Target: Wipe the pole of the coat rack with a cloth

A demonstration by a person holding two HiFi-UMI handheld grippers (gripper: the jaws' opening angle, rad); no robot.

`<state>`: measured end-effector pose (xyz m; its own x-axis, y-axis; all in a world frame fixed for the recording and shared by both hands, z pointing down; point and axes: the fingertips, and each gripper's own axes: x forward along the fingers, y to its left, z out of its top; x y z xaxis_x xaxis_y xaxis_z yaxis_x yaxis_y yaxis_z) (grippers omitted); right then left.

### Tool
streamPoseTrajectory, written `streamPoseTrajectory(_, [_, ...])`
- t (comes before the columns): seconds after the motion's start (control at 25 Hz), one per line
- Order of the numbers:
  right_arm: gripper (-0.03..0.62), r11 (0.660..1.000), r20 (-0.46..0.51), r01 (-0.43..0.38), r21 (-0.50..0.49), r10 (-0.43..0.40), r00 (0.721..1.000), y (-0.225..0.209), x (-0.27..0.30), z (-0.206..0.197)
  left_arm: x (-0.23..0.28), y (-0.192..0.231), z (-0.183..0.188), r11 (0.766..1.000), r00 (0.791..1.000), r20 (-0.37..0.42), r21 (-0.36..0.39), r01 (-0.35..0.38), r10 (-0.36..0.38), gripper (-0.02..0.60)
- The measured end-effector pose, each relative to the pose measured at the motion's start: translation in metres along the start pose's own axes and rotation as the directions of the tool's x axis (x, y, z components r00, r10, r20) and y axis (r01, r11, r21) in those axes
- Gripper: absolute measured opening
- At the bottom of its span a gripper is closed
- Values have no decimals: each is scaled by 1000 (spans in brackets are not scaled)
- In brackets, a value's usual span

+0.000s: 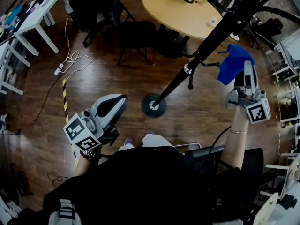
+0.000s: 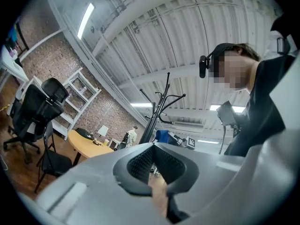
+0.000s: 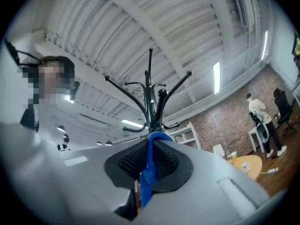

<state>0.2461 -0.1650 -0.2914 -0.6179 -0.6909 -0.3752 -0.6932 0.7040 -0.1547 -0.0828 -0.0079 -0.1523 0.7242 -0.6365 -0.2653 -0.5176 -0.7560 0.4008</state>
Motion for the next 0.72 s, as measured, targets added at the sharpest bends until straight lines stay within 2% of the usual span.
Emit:
streamPoseTrajectory(0.08, [18, 993, 36, 70, -92, -67, 997, -18, 19, 15, 4, 0, 2, 999, 999, 9, 10, -35, 35, -6])
streamPoseTrajectory(0.16, [18, 984, 74, 101, -146, -91, 993, -25, 45, 24, 13, 0, 5, 998, 998, 10, 24, -62, 62, -6])
streamPoseTrajectory(0.28, [18, 989, 74, 37, -145, -26, 997, -21, 81, 17, 29, -9, 8, 996, 997, 6, 52, -77, 77, -6])
streamPoseTrajectory(0.4, [18, 976, 6, -47, -213, 50, 999, -12, 93, -5, 44, -19, 8, 993, 996, 12, 79, -89, 89, -6])
streamPoseTrajectory(0.48, [18, 974, -68, -46, -223, 32, 997, -25, 88, -23, 50, -20, 8, 991, 993, 23, 72, -113, 112, -6])
streamPoseTrajectory(0.6, [12, 987, -248, -21, -158, -19, 969, -56, 83, -81, 61, -15, 4, 991, 992, 19, 37, -126, 126, -6])
streamPoseTrajectory(0.72, [12, 999, -340, -21, -28, 11, 941, -63, 62, -138, 73, -16, -6, 992, 993, -11, 41, -116, 117, -6])
